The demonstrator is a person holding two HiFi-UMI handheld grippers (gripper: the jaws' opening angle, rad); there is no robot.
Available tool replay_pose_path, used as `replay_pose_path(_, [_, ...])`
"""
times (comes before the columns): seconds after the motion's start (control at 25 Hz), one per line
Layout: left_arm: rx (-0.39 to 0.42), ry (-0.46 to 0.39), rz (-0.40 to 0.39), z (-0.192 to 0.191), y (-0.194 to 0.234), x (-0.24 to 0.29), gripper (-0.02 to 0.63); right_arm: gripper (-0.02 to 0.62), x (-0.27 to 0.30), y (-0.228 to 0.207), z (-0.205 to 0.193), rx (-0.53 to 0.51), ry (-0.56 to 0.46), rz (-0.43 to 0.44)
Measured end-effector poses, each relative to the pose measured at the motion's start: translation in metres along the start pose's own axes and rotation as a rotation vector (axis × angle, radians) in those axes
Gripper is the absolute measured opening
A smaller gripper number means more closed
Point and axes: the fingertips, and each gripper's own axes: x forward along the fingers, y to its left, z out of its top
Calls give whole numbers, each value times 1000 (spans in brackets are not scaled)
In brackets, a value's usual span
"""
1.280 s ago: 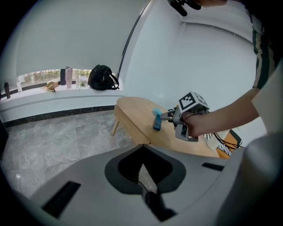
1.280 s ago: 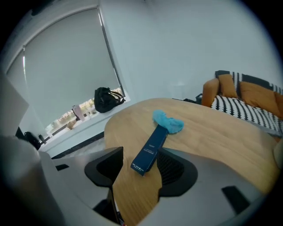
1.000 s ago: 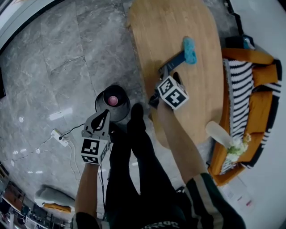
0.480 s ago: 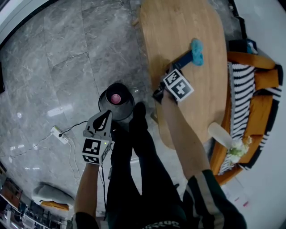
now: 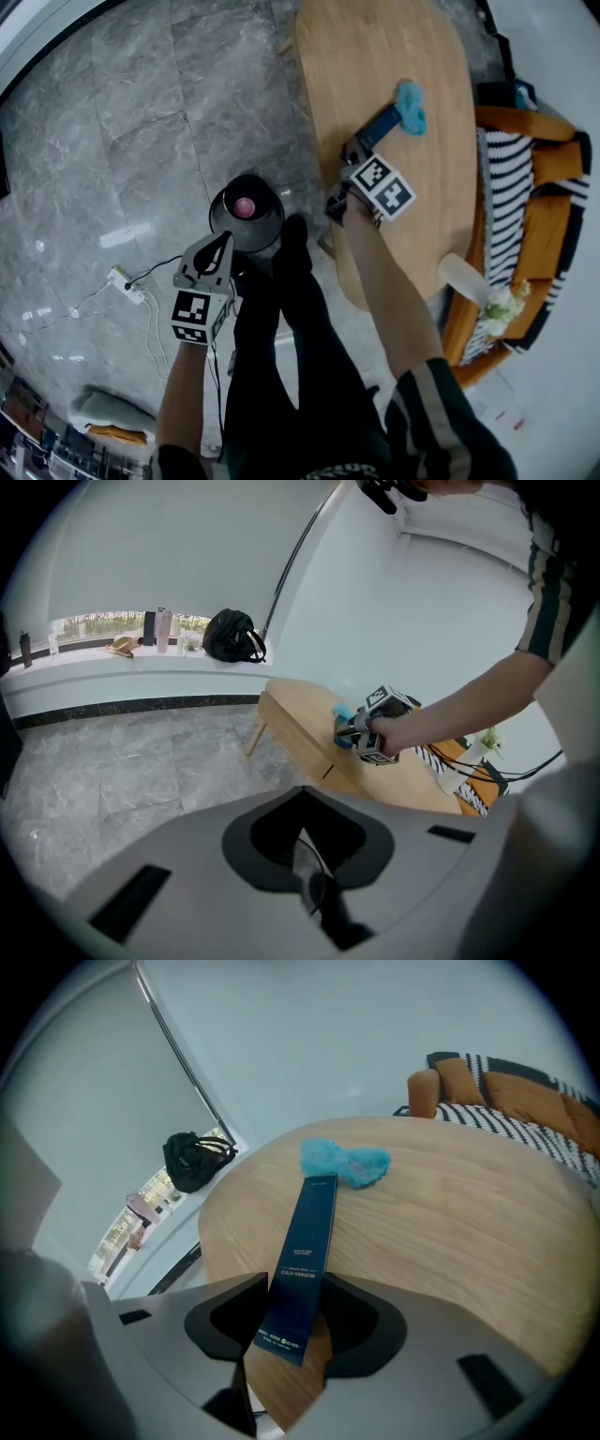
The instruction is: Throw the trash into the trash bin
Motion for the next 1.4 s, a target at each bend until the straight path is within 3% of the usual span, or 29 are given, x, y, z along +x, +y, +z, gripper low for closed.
replay_pose_path(0.72, [-16, -40, 45, -27, 4, -44, 0, 172, -48, 48, -64, -131, 36, 160])
replay_pose_path(1.4, [-106, -75, 138, -73, 30, -95, 0, 172, -96, 103, -202, -528, 161, 331])
